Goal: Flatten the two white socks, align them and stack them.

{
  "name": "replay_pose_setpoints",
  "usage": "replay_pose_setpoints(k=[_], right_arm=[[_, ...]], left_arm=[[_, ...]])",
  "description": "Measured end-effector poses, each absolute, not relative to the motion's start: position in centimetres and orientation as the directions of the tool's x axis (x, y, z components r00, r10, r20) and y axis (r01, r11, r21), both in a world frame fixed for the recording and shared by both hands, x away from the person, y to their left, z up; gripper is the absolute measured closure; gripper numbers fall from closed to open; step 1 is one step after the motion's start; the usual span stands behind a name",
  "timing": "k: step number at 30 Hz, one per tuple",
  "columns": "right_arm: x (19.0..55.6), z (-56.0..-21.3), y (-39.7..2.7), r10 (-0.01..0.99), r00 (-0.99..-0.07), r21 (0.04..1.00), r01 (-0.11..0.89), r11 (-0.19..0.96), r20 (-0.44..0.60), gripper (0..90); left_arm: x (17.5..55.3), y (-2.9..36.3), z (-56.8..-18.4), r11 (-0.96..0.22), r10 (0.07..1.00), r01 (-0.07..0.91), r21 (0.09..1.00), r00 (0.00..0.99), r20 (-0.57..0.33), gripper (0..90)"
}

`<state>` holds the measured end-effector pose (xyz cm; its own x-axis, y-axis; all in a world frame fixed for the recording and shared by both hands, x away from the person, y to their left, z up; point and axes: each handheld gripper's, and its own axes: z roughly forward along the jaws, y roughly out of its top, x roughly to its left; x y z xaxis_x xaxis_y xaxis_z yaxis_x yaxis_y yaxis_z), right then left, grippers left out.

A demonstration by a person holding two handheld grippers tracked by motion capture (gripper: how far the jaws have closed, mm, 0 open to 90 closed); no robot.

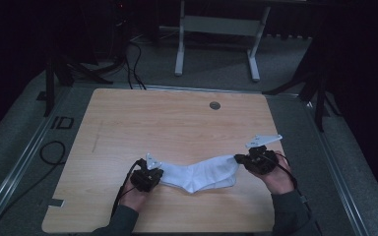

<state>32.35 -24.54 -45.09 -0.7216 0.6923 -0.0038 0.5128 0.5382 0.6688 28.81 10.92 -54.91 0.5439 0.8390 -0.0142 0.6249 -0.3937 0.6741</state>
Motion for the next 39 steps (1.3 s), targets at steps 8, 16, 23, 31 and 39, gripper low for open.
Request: replay_pose_setpoints(k=[8, 16, 23, 31, 39], right_arm=[[33.1, -47.1, -24.2, 0.708, -0.706, 0.615, 0.559, 0.556, 0.002, 88.2], [34.0, -50.2, -23.7, 0.722, -0.692, 0.538, 0.607, 0.585, -0.003, 88.0], [34.8, -52.0, -23.6, 0.736, -0.677, 0.500, 0.641, 0.583, 0.011, 86.8], [35.1, -52.8, -23.6, 0.739, -0.673, 0.487, 0.655, 0.578, 0.028, 73.4], [34.9, -51.3, -24.0, 0.746, -0.664, 0.546, 0.642, 0.538, 0.047, 54.2]], left_arm=[[28.8, 10.9, -54.9, -0.394, 0.839, 0.624, 0.675, 0.544, -0.013, 89.9], [28.8, 11.0, -54.9, -0.398, 0.838, 0.623, 0.673, 0.545, -0.009, 89.8], [28.8, 11.0, -54.9, -0.393, 0.840, 0.624, 0.676, 0.542, -0.011, 89.8], [28.7, 11.0, -54.9, -0.375, 0.845, 0.629, 0.681, 0.534, -0.027, 89.8], [28.8, 11.6, -54.7, -0.339, 0.845, 0.637, 0.692, 0.530, -0.075, 88.4]])
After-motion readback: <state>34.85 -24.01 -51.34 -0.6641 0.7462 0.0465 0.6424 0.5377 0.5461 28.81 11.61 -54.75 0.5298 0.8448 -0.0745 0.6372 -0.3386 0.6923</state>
